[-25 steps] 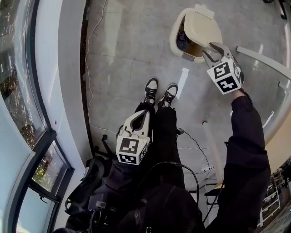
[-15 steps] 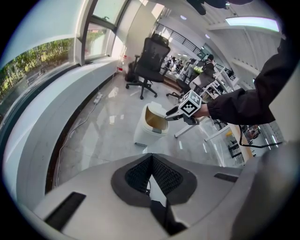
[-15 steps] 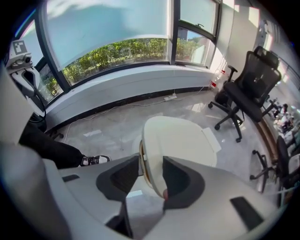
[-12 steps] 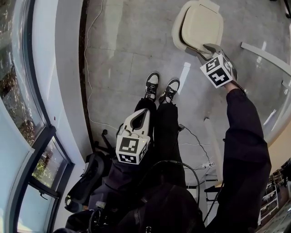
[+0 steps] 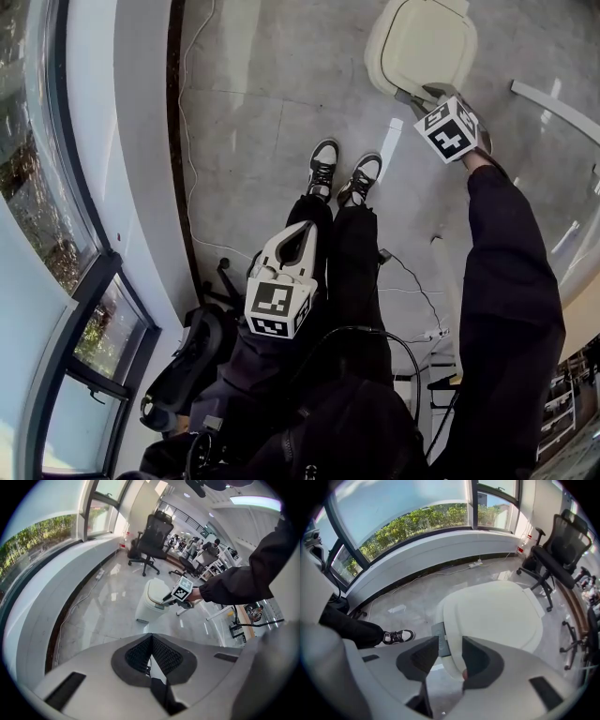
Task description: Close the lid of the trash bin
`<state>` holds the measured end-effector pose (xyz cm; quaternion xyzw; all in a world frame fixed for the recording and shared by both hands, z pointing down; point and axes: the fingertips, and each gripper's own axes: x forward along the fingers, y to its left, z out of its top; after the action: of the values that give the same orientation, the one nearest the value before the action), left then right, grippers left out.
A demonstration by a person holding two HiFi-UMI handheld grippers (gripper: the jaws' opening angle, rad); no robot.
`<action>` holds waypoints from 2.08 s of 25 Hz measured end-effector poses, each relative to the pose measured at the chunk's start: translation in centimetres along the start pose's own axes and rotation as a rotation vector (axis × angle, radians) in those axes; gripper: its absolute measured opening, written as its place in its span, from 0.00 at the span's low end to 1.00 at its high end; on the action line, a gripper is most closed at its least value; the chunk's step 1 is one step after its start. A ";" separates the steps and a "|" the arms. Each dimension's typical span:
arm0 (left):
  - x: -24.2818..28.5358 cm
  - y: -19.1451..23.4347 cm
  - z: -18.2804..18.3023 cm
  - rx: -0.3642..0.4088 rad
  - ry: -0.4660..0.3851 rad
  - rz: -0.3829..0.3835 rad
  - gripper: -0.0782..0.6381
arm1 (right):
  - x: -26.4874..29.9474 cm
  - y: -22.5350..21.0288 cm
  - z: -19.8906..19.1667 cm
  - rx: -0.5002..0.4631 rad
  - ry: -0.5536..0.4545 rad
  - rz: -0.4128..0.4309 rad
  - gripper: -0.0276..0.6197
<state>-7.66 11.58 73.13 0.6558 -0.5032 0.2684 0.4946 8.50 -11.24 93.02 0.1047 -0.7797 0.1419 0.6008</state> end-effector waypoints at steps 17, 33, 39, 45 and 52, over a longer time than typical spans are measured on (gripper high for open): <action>0.4 -0.2 0.2 0.007 0.003 -0.013 0.11 | 1.4 -0.1 -0.2 0.068 0.019 0.022 0.28; -6.3 -6.2 13.4 0.170 -0.234 -0.076 0.11 | -22.3 2.6 5.0 0.505 -0.448 -0.221 0.05; -14.3 -11.6 20.8 0.239 -0.379 -0.120 0.11 | -38.3 7.0 7.9 0.508 -0.615 -0.329 0.05; -23.7 -17.5 26.7 0.315 -0.538 -0.165 0.11 | -53.9 11.2 10.4 0.479 -0.814 -0.477 0.05; -32.8 -22.8 31.0 0.404 -0.684 -0.217 0.11 | -66.0 13.6 10.5 0.568 -1.037 -0.606 0.05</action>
<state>-2.57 -3.83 25.27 0.8402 -0.5039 0.0746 0.1857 11.30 -2.62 25.39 0.5282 -0.8363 0.0979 0.1100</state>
